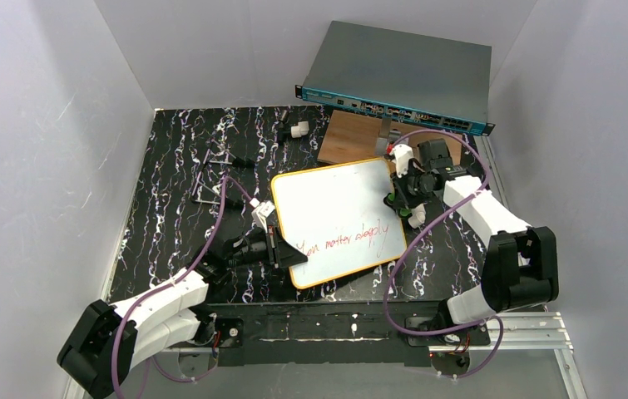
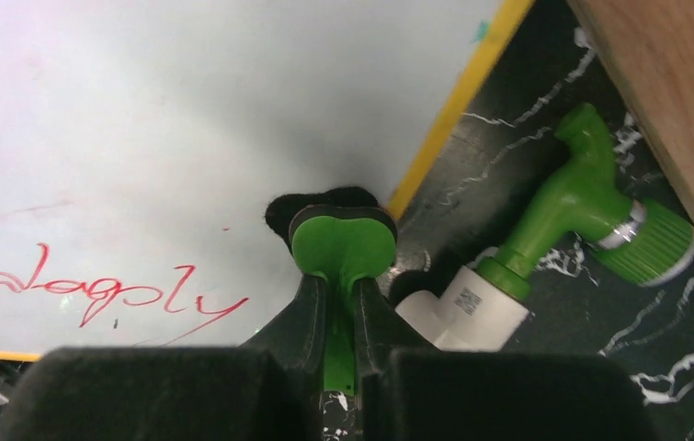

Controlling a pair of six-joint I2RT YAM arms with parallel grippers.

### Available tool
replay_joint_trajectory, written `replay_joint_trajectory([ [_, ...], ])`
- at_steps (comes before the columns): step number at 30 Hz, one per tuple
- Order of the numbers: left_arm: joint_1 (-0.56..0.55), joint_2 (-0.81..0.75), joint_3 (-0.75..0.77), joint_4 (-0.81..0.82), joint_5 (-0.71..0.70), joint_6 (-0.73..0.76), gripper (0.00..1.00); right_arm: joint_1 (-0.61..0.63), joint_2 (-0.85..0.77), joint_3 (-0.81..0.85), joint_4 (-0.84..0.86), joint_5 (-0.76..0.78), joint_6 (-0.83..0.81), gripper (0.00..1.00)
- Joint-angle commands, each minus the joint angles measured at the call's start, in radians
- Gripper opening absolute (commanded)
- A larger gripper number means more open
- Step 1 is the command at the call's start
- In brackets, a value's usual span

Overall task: Erase the whiteboard
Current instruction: Erase the whiteboard at the center of the board.

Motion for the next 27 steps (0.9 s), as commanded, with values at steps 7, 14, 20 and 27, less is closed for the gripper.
replay_joint_trajectory([
  [7, -0.010, -0.039, 0.015, 0.198, 0.069, 0.058, 0.00, 0.219, 0.030, 0.033, -0.140, -0.340, -0.130, 0.01],
  [14, -0.010, -0.041, 0.015, 0.190, 0.067, 0.066, 0.00, 0.065, 0.006, 0.010, 0.023, 0.031, 0.053, 0.01],
  [20, -0.010, -0.009, 0.027, 0.216, 0.080, 0.060, 0.00, 0.020, 0.015, -0.017, 0.004, -0.040, 0.030, 0.01],
  [27, -0.010, -0.009, 0.024, 0.221, 0.076, 0.056, 0.00, 0.206, 0.048, 0.043, -0.089, -0.315, -0.041, 0.01],
])
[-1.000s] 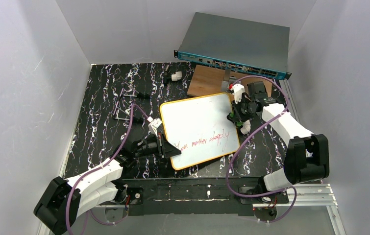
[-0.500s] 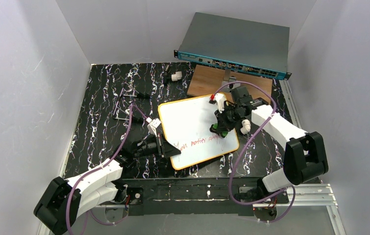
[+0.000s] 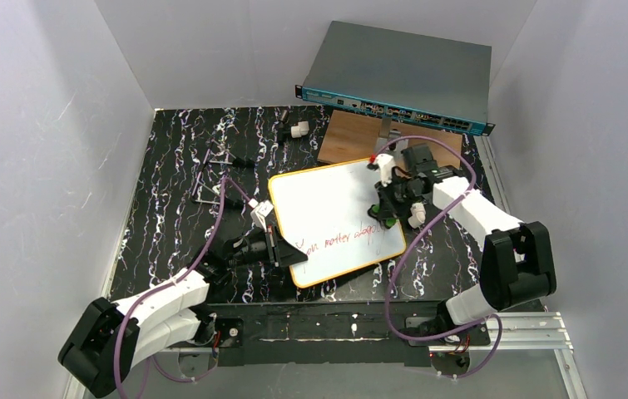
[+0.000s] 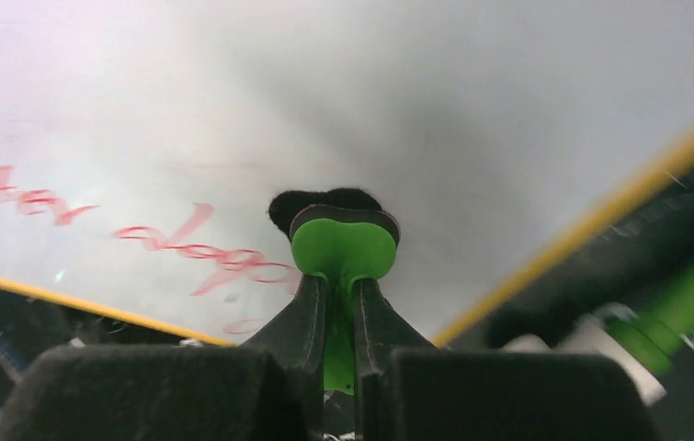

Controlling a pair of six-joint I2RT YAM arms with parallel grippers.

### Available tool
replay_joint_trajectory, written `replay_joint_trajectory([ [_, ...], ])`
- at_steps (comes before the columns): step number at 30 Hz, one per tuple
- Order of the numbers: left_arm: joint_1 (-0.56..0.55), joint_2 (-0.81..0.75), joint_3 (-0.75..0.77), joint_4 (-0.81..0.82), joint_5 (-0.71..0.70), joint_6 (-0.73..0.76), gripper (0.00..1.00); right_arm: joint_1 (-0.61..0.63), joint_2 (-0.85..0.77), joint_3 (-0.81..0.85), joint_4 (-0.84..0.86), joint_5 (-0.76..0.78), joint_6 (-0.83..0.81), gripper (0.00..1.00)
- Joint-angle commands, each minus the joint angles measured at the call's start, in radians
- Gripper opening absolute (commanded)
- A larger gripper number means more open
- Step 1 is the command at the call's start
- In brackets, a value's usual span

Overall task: Erase the whiteboard
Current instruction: Erase the whiteboard at the center of the board.

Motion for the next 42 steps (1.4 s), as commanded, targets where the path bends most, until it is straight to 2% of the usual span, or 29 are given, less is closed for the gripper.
replay_joint_trajectory([
  [1, -0.013, -0.024, 0.034, 0.195, 0.086, 0.100, 0.00, 0.152, 0.025, 0.071, -0.055, -0.233, -0.038, 0.01],
  [3, -0.013, -0.018, 0.032, 0.204, 0.087, 0.096, 0.00, 0.196, 0.038, 0.138, -0.074, -0.269, -0.036, 0.01],
  [5, -0.013, -0.005, 0.036, 0.210, 0.092, 0.092, 0.00, 0.242, 0.059, 0.231, -0.087, -0.242, -0.024, 0.01],
  [8, -0.013, 0.003, 0.041, 0.220, 0.094, 0.088, 0.00, 0.284, 0.086, 0.314, -0.023, -0.036, 0.039, 0.01],
  [11, -0.013, 0.002, 0.027, 0.265, 0.086, 0.068, 0.00, 0.258, 0.132, 0.375, 0.055, 0.197, 0.100, 0.01],
  [18, -0.013, -0.005, 0.017, 0.294, 0.083, 0.050, 0.00, 0.139, 0.167, 0.329, 0.163, 0.381, 0.162, 0.01],
  [20, -0.013, 0.008, 0.013, 0.319, 0.083, 0.042, 0.00, 0.138, 0.167, 0.324, 0.158, 0.355, 0.158, 0.01],
  [23, -0.013, 0.045, 0.013, 0.364, 0.088, 0.023, 0.00, 0.191, 0.175, 0.350, 0.115, 0.180, 0.153, 0.01],
  [29, -0.013, 0.090, 0.003, 0.421, 0.081, -0.003, 0.00, 0.469, 0.177, 0.422, 0.060, 0.011, 0.132, 0.01],
  [32, -0.013, 0.081, -0.004, 0.432, 0.073, -0.012, 0.00, 0.551, 0.192, 0.456, 0.031, 0.011, 0.139, 0.01],
  [36, -0.013, 0.043, -0.005, 0.395, 0.067, 0.002, 0.00, 0.515, 0.167, 0.367, 0.064, 0.118, 0.144, 0.01],
  [42, -0.013, 0.016, -0.013, 0.384, 0.069, 0.018, 0.00, 0.272, 0.078, 0.183, 0.081, 0.174, 0.129, 0.01],
])
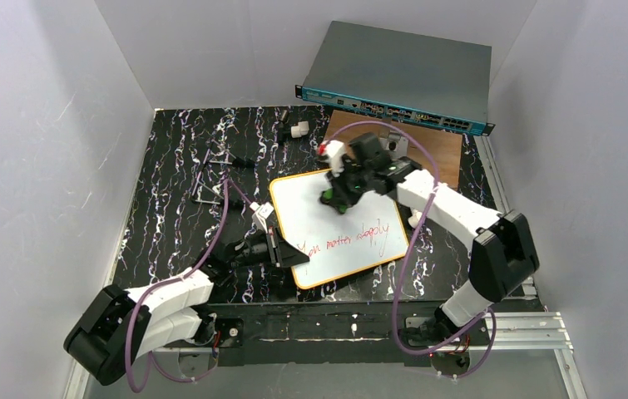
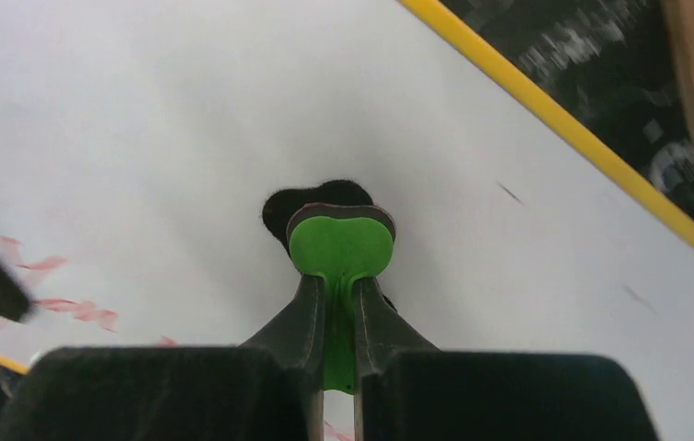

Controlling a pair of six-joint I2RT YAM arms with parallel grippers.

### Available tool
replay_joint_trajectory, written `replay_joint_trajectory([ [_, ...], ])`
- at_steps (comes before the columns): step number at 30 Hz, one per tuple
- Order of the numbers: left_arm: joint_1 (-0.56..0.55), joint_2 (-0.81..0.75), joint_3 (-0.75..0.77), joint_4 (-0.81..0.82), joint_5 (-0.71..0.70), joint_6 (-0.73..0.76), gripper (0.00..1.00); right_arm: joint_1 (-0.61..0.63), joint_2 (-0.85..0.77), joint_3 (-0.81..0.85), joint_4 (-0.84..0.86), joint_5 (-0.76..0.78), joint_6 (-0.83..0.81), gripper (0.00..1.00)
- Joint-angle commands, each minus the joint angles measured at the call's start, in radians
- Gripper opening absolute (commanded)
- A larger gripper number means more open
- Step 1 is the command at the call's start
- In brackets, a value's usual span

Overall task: Erase the whiteboard
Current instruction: Erase the whiteboard at the center of the board, then place the whiteboard eraser at the center of the board.

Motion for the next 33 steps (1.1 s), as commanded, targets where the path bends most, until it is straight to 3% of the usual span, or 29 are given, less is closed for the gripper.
replay_joint_trajectory([
  [1, -0.011, -0.077, 0.034, 0.220, 0.067, 0.108, 0.00, -0.186, -0.056, -0.132, -0.021, 0.107, -0.018, 0.01],
  [4, -0.010, -0.088, 0.034, 0.216, 0.053, 0.117, 0.00, -0.214, -0.098, -0.212, -0.029, 0.089, -0.064, 0.01],
  [10, 0.018, -0.210, 0.027, 0.083, -0.081, 0.150, 0.00, -0.099, -0.146, -0.210, -0.304, -0.338, -0.349, 0.01],
  [16, 0.114, -0.440, 0.032, -0.244, -0.108, 0.235, 0.00, -0.123, -0.233, -0.110, -0.349, -0.352, -0.362, 0.01],
  [19, 0.171, -0.529, 0.038, -0.382, -0.095, 0.246, 0.00, -0.125, -0.281, -0.115, -0.456, -0.379, -0.458, 0.01],
  [22, 0.176, -0.570, 0.076, -0.487, -0.136, 0.279, 0.00, -0.081, -0.304, -0.227, -0.459, -0.306, -0.531, 0.01],
  [27, 0.177, -0.613, 0.190, -0.636, -0.233, 0.358, 0.00, 0.042, -0.292, -0.400, -0.236, -0.085, -0.452, 0.04],
  [33, 0.177, -0.662, 0.319, -0.840, -0.301, 0.477, 0.00, 0.156, -0.107, -0.337, -0.127, 0.050, -0.359, 0.08],
])
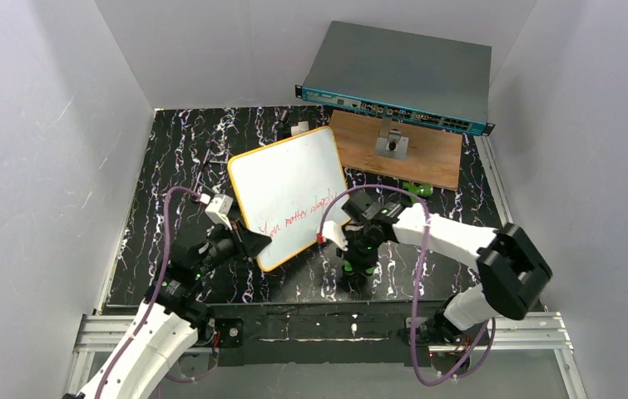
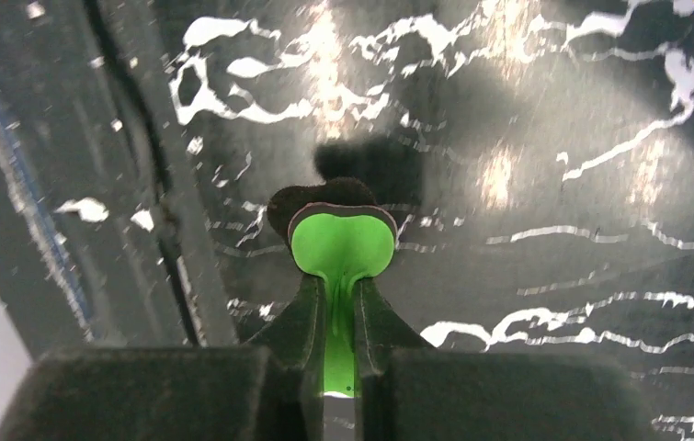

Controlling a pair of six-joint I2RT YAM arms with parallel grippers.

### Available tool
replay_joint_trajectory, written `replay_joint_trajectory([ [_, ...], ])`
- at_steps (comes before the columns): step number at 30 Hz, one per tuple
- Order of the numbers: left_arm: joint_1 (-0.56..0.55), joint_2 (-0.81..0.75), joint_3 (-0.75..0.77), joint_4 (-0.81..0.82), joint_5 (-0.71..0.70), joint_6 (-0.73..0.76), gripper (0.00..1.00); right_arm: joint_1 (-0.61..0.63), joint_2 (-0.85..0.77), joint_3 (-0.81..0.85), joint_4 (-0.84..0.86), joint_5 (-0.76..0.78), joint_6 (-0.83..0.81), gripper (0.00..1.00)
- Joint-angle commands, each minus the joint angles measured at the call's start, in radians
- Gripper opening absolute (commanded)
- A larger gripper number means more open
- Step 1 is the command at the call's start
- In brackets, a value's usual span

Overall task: Erase the whiteboard
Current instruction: Place the whiteboard eraser at the center of the board, then use the whiteboard eraser at the center of the board.

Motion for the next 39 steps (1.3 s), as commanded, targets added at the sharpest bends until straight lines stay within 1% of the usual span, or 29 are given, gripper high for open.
replay_joint_trajectory([
  [1, 0.002, -0.067, 0.159, -0.070, -0.064, 0.150, 0.00, 0.084, 0.096, 0.069, 0.153, 0.142, 0.070, 0.08],
  [5, 0.002, -0.115, 0.173, -0.139, -0.103, 0.179, 0.00, 0.136, 0.163, 0.091, 0.180, 0.179, 0.088, 0.17],
  [8, 0.002, -0.150, 0.159, -0.155, -0.132, 0.184, 0.00, 0.149, 0.185, 0.089, 0.178, 0.169, 0.090, 0.34],
  [9, 0.002, -0.160, 0.155, -0.155, -0.138, 0.186, 0.00, 0.150, 0.186, 0.088, 0.174, 0.158, 0.088, 0.42],
  [11, 0.002, -0.171, 0.150, -0.157, -0.145, 0.190, 0.00, 0.150, 0.180, 0.084, 0.169, 0.142, 0.081, 0.51],
  [13, 0.002, -0.179, 0.146, -0.161, -0.148, 0.194, 0.00, 0.149, 0.171, 0.082, 0.162, 0.127, 0.076, 0.55],
  [17, 0.002, -0.184, 0.142, -0.166, -0.146, 0.201, 0.00, 0.142, 0.142, 0.094, 0.121, 0.060, 0.046, 0.60],
  [20, 0.002, -0.187, 0.136, -0.161, -0.138, 0.203, 0.00, 0.111, 0.121, 0.121, 0.055, -0.056, 0.018, 0.68],
  [22, 0.002, -0.187, 0.133, -0.155, -0.136, 0.201, 0.00, 0.092, 0.144, 0.130, 0.034, -0.095, 0.022, 0.71],
  [24, 0.002, -0.185, 0.132, -0.150, -0.131, 0.198, 0.00, 0.074, 0.182, 0.127, 0.048, -0.060, 0.041, 0.73],
  [26, 0.002, -0.184, 0.133, -0.149, -0.128, 0.196, 0.00, 0.039, 0.208, 0.132, 0.061, -0.059, 0.061, 0.75],
  [30, 0.002, -0.194, 0.130, -0.153, -0.124, 0.193, 0.00, -0.023, 0.208, 0.136, 0.060, -0.147, 0.084, 0.77],
  [32, 0.002, -0.199, 0.122, -0.142, -0.124, 0.182, 0.00, -0.023, 0.205, 0.111, 0.104, -0.106, 0.104, 0.77],
  [35, 0.002, -0.206, 0.110, -0.119, -0.121, 0.161, 0.00, -0.028, 0.212, 0.097, 0.177, -0.014, 0.183, 0.76],
  [39, 0.002, -0.222, 0.099, -0.101, -0.121, 0.139, 0.00, -0.041, 0.199, 0.099, 0.196, -0.093, 0.241, 0.77],
])
